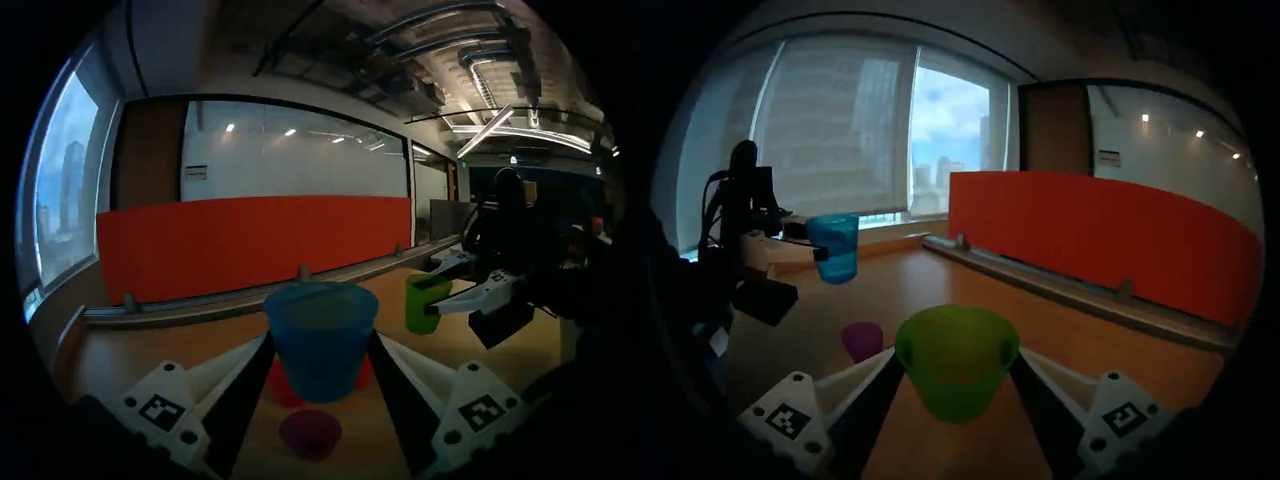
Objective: Pour water
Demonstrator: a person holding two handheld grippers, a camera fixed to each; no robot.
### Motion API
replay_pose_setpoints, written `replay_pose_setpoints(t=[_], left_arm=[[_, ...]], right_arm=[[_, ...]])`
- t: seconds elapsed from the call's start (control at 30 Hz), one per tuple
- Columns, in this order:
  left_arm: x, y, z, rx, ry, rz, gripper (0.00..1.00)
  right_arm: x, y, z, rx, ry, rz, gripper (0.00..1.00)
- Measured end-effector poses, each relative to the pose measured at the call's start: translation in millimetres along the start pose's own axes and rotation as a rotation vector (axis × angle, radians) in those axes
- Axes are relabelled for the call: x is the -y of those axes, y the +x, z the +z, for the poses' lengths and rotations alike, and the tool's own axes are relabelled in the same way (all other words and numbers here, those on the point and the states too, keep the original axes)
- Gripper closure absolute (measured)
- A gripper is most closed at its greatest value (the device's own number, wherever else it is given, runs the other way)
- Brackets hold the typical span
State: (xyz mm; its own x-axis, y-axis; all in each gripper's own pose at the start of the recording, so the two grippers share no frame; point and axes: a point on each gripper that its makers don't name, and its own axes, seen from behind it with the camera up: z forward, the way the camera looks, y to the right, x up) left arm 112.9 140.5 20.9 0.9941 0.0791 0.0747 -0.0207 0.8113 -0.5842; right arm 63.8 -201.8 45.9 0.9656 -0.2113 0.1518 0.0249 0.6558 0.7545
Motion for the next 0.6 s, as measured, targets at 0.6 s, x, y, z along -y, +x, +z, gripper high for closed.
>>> replay_pose_setpoints(t=[0.6], left_arm=[[8.1,9.0,-4.5,-0.031,0.005,0.01,0.19]], right_arm=[[13.3,24.4,1.1,-0.066,0.004,-0.015,0.09]])
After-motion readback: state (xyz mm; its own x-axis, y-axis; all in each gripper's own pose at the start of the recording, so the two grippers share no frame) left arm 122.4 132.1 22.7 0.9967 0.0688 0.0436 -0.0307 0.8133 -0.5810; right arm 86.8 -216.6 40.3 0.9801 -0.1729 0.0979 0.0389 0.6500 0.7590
